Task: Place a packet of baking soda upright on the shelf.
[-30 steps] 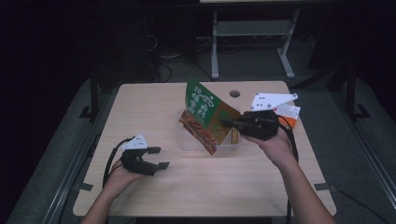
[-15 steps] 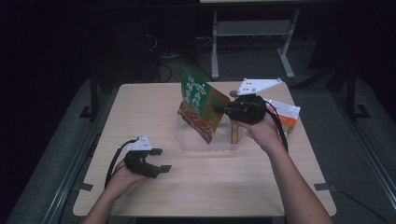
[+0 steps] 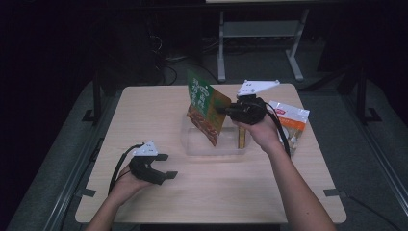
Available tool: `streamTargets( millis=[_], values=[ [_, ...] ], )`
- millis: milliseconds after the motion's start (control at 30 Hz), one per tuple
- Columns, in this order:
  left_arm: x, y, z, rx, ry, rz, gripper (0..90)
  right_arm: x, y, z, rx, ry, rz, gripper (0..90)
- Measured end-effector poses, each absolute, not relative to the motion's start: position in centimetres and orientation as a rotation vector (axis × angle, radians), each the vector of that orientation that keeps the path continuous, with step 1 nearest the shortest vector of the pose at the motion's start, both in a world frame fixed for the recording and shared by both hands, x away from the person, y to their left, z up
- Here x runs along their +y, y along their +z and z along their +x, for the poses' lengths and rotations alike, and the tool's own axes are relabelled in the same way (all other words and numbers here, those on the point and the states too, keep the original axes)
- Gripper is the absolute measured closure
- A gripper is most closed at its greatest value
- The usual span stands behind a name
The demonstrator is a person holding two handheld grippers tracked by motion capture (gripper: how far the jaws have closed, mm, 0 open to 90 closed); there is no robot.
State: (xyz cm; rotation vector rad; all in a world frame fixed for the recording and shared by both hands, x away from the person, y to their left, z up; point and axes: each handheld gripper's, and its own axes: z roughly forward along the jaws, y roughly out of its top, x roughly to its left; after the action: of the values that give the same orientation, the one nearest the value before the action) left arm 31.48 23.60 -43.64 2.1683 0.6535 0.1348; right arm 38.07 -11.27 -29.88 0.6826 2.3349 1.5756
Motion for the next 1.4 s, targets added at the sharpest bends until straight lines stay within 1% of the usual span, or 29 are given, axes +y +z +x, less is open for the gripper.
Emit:
streamTargets(
  millis=[433, 567, 633, 800, 900, 1000, 1200, 1233, 1400],
  values=[
    [23.3, -43.9, 31.5, 0.641, 0.126, 2.196, 18.8, -10.1, -32.7, 39.0, 2.375, 1.523, 0.733, 89.9],
    [23.2, -44.0, 31.5, 0.636, 0.117, 2.203, 18.8, -9.8, -33.4, 39.0, 2.396, 1.52, 0.754, 88.2],
    [23.2, -44.1, 31.5, 0.637, 0.111, 2.207, 18.8, -9.5, -33.6, 38.9, 2.407, 1.499, 0.756, 84.0],
    [23.1, -44.1, 31.5, 0.633, 0.109, 2.209, 18.7, -9.8, -33.5, 38.5, 2.389, 1.482, 0.774, 62.0],
    [23.1, -44.1, 31.5, 0.631, 0.107, 2.216, 18.6, -10.6, -33.2, 38.1, 2.374, 1.468, 0.784, 56.1],
    [23.0, -44.2, 31.6, 0.635, 0.103, 2.214, 18.4, -11.9, -32.9, 37.6, 2.364, 1.456, 0.792, 53.2],
    [22.8, -44.3, 31.5, 0.636, 0.098, 2.215, 18.2, -14.2, -32.4, 36.6, 2.349, 1.425, 0.798, 50.2],
    [22.8, -44.4, 31.5, 0.636, 0.097, 2.217, 18.1, -15.1, -32.3, 36.1, 2.34, 1.394, 0.794, 49.0],
    [22.8, -44.4, 31.5, 0.636, 0.097, 2.221, 17.9, -17.5, -32.5, 35.3, 2.317, 1.362, 0.843, 47.9]
  ],
)
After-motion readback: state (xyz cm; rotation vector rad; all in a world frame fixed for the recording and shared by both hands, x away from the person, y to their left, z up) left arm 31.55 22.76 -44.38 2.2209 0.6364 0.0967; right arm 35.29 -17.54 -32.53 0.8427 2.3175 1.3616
